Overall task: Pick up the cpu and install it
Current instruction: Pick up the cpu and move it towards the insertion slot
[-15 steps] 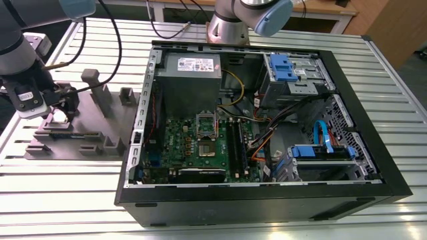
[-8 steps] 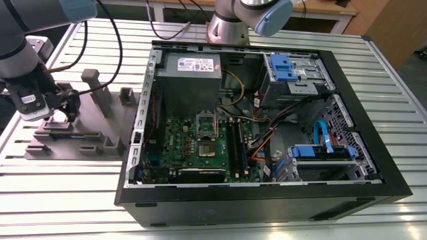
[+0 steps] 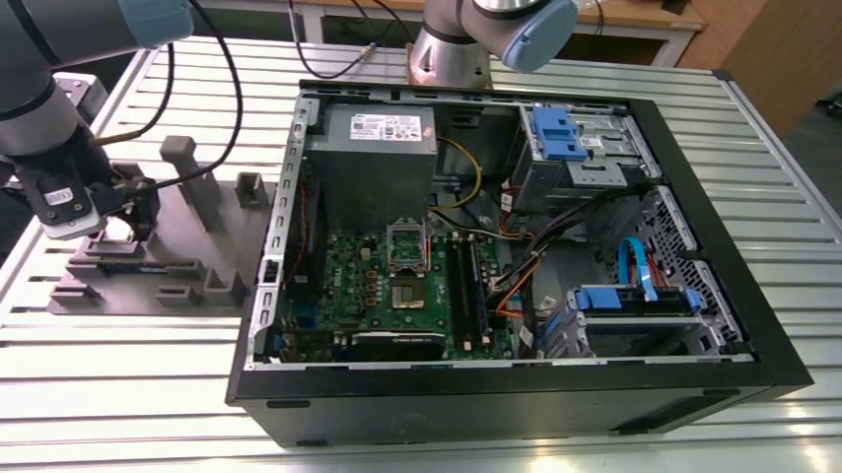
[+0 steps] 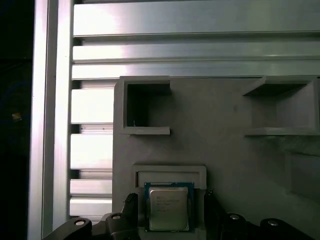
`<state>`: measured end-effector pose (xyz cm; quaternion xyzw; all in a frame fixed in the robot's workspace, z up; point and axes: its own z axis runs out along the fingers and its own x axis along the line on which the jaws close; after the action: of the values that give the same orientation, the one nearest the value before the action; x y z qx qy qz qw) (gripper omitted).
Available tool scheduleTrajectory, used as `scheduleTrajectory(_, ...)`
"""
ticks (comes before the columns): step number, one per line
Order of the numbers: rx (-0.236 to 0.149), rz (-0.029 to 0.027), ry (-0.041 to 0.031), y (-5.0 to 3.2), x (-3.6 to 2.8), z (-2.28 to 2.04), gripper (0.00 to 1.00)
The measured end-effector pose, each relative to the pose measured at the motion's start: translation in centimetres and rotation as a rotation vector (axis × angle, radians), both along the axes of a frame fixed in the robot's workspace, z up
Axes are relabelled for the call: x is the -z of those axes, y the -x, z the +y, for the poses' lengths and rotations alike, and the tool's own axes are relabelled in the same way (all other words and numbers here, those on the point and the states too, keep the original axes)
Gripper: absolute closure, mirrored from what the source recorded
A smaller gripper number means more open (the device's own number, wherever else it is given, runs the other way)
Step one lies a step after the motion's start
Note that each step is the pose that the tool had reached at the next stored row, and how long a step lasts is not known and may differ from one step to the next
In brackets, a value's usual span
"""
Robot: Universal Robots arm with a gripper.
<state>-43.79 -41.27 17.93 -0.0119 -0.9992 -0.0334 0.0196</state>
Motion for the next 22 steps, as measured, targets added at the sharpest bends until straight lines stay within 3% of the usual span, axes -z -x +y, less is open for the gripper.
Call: scheduleTrajectory(22,-0.005,-0.0002,0.0008,0.31,0.1,0.09,0.36)
